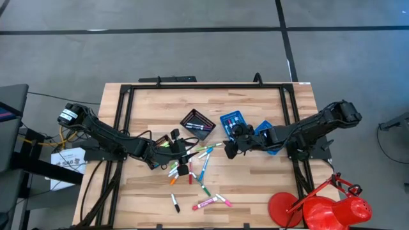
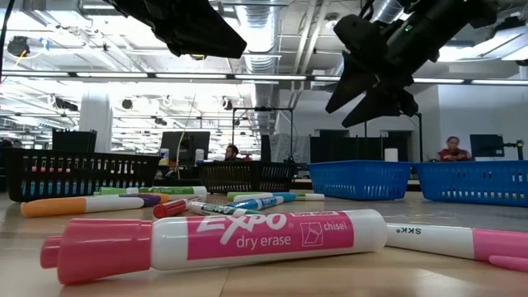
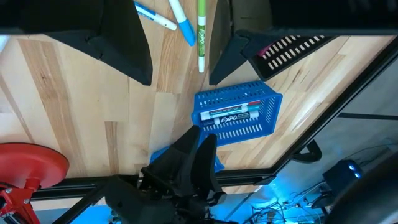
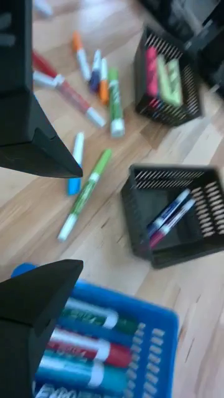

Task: Pick & Place Markers
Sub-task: Put the large pink marker into the left blue bin

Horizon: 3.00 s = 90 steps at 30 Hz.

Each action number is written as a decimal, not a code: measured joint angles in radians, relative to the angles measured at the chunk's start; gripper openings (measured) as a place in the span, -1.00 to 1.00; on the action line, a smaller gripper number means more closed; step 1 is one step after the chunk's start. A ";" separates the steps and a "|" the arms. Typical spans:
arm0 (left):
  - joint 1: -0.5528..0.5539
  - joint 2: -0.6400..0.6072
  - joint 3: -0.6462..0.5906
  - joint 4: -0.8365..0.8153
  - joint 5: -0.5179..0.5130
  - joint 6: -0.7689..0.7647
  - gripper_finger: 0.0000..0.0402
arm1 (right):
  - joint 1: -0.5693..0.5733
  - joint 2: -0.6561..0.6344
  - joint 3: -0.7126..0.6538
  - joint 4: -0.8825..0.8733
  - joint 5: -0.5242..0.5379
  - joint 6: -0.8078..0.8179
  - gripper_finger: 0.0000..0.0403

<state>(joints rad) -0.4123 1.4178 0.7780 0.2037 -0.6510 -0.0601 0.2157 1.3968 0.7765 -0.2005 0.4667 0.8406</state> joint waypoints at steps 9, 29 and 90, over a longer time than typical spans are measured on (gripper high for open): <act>0.000 -0.012 0.001 0.056 0.000 0.000 -0.23 | 0.017 0.000 0.000 0.232 -0.032 -0.174 0.08; -0.212 -0.384 -0.160 -0.211 0.473 -0.457 -0.35 | 0.254 0.113 0.001 0.507 -0.208 -0.565 0.08; -0.275 -0.345 -0.252 -0.150 0.294 -0.468 -0.41 | 0.243 0.306 0.477 -0.310 0.176 -0.557 -0.68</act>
<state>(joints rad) -0.6876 1.0725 0.5262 0.0532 -0.3574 -0.5285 0.4585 1.7029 1.2537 -0.5103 0.6422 0.2834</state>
